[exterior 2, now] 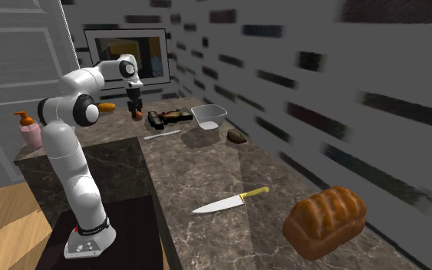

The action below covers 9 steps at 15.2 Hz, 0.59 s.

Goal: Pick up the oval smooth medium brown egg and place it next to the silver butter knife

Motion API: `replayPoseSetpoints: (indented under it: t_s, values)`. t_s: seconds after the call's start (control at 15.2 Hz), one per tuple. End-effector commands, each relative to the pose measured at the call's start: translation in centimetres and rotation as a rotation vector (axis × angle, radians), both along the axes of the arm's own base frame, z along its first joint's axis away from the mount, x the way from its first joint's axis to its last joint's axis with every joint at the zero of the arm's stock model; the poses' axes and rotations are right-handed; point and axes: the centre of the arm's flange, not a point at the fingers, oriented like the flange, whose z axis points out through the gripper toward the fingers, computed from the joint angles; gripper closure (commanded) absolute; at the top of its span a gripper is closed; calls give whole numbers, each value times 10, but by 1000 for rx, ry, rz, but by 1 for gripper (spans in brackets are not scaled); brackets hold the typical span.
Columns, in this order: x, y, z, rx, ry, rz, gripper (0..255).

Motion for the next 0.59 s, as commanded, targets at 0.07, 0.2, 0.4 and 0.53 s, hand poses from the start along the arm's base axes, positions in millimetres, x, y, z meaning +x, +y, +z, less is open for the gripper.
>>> replayPoseSetpoints:
  t_s: [0.07,0.2,0.4,0.53]
  values:
    - [0,1,-16,1,0,0,255]
    - [0,1,-26,1,0,0,255]
    - [0,1,-42,1,0,0,255]
    - [0,1,-53,1,0,0,255]
